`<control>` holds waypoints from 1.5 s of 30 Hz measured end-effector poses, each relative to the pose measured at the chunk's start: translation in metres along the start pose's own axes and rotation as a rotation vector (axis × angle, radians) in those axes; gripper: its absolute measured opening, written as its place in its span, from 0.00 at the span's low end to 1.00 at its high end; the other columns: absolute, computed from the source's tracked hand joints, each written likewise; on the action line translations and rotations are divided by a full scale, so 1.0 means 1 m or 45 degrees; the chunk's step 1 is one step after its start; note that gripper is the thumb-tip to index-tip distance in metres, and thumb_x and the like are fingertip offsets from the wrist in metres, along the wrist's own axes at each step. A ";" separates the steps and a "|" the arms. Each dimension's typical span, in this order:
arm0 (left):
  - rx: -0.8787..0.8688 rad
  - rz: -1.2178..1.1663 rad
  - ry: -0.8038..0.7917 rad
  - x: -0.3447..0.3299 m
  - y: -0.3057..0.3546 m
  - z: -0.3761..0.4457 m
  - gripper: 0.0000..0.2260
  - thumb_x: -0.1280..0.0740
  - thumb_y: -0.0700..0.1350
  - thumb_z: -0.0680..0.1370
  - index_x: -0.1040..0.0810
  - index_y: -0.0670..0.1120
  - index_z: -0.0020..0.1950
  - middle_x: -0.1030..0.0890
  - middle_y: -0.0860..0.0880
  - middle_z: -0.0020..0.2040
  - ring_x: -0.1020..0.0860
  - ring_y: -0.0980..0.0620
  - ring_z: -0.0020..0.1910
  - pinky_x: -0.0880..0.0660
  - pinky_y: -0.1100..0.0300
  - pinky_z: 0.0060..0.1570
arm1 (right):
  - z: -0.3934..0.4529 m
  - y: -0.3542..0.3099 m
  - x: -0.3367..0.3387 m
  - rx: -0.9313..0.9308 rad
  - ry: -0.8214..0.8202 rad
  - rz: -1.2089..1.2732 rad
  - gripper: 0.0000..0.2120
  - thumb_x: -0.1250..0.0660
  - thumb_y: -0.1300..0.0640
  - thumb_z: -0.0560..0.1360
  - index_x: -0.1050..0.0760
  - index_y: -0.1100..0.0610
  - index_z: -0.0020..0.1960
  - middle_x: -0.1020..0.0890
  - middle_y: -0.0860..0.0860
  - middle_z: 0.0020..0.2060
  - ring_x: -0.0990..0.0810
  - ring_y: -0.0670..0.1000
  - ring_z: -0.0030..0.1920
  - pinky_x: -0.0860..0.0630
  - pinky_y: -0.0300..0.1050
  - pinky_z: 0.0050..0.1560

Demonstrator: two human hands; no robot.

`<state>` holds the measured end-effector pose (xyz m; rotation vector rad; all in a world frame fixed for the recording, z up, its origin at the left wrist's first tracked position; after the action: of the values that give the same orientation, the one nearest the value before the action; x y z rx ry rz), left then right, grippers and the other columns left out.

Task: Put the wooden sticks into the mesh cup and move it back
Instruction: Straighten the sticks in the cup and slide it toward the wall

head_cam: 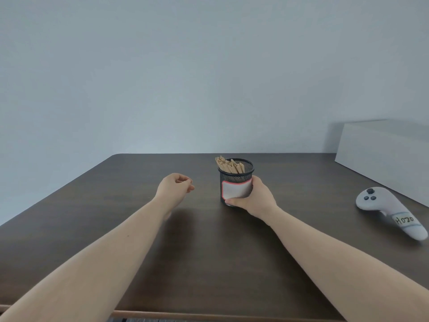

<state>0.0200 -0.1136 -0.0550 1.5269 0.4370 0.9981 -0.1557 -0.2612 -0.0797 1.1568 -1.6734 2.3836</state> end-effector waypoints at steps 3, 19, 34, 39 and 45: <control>0.017 -0.014 -0.018 -0.003 -0.004 0.001 0.06 0.39 0.43 0.80 0.24 0.47 0.47 0.16 0.50 0.43 0.19 0.48 0.55 0.25 0.52 0.56 | -0.002 0.004 0.003 -0.005 0.071 -0.023 0.40 0.20 0.42 0.57 0.33 0.51 0.63 0.23 0.46 0.61 0.24 0.51 0.62 0.24 0.49 0.57; 0.001 -0.015 -0.020 -0.022 -0.016 0.019 0.06 0.39 0.43 0.80 0.23 0.45 0.51 0.17 0.49 0.44 0.20 0.47 0.54 0.26 0.53 0.59 | 0.012 0.014 0.002 -0.035 -0.080 -0.160 0.42 0.21 0.43 0.60 0.34 0.49 0.70 0.24 0.45 0.65 0.26 0.51 0.65 0.26 0.49 0.62; -0.097 0.071 0.035 -0.061 -0.012 0.090 0.06 0.38 0.44 0.80 0.23 0.47 0.52 0.17 0.51 0.45 0.22 0.50 0.53 0.31 0.58 0.50 | 0.087 0.021 -0.012 0.041 -0.091 -0.212 0.38 0.24 0.40 0.60 0.31 0.49 0.66 0.22 0.45 0.61 0.24 0.50 0.62 0.25 0.48 0.60; -0.130 0.021 0.051 -0.072 -0.010 0.130 0.06 0.37 0.44 0.79 0.22 0.46 0.51 0.17 0.51 0.43 0.22 0.50 0.51 0.29 0.58 0.51 | 0.128 0.027 -0.015 0.055 -0.064 -0.208 0.37 0.24 0.38 0.57 0.28 0.50 0.62 0.21 0.46 0.59 0.22 0.51 0.60 0.25 0.52 0.60; -0.176 0.034 0.011 -0.090 -0.008 0.166 0.05 0.37 0.44 0.78 0.22 0.47 0.50 0.17 0.51 0.42 0.21 0.50 0.50 0.27 0.56 0.55 | 0.173 0.031 -0.021 0.086 -0.056 -0.208 0.37 0.23 0.39 0.57 0.27 0.50 0.63 0.19 0.46 0.59 0.21 0.50 0.60 0.24 0.52 0.61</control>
<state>0.1021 -0.2816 -0.0818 1.4079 0.3474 1.0351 -0.0564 -0.4075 -0.0892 1.3097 -1.4570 2.3482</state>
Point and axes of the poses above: each hand's wrist, its own z-axis towards the middle knuckle, its own x-axis out of the back of the hand, y = z × x, the point moved 5 cm from there along z, towards the middle knuckle
